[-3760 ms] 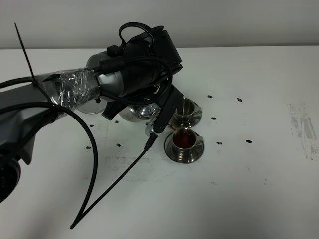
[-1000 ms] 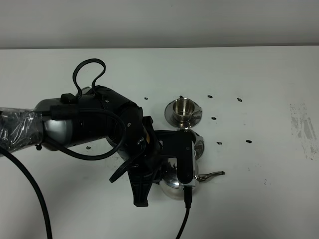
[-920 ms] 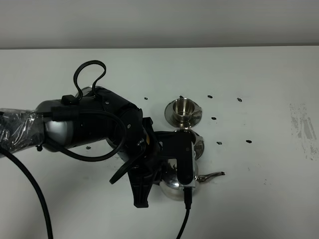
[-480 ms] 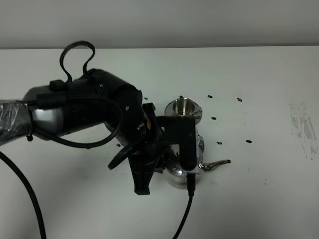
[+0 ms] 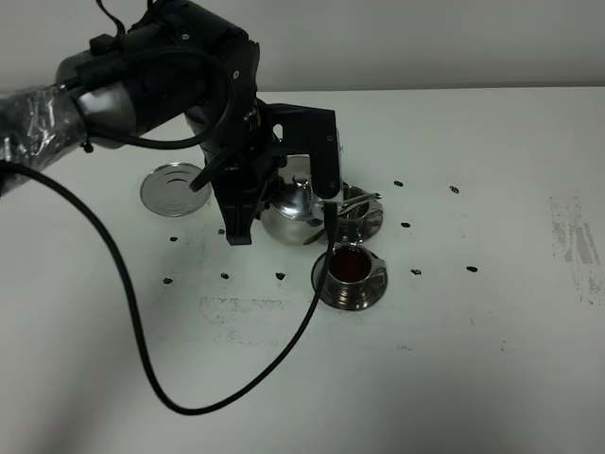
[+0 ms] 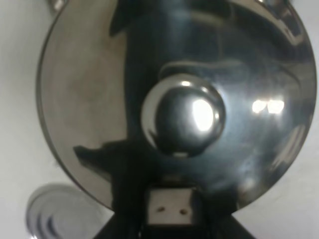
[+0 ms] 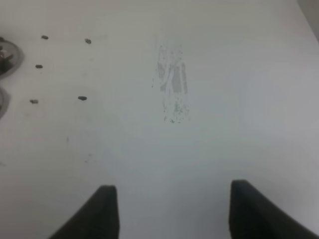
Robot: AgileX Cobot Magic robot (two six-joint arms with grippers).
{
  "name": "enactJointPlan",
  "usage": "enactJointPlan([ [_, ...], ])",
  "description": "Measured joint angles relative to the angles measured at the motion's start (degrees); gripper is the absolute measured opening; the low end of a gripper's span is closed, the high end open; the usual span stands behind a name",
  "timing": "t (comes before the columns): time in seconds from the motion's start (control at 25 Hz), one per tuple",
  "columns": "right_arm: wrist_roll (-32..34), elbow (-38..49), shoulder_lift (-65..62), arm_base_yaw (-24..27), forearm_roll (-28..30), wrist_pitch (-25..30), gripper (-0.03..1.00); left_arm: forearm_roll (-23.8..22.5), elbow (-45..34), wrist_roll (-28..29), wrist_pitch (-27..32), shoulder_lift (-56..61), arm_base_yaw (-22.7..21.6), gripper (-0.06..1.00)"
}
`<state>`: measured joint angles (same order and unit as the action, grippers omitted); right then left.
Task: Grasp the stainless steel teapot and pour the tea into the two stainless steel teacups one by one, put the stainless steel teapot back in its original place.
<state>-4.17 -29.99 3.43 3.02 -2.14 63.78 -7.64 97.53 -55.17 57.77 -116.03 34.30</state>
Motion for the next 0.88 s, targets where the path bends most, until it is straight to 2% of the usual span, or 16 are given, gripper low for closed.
enactJointPlan([
  [0.28,0.0,0.0,0.0,0.0,0.0,0.0,0.48,-3.5,14.6,-1.0,7.1,-9.8,-2.3,0.18],
  [0.44,0.0,0.0,0.0,0.0,0.0,0.0,0.48,-5.3,20.3,-1.9,10.3,-13.8,-2.6,0.18],
  [0.88,0.0,0.0,0.0,0.0,0.0,0.0,0.48,-10.4,23.2,-2.0,10.5,-16.9,-2.7,0.18],
])
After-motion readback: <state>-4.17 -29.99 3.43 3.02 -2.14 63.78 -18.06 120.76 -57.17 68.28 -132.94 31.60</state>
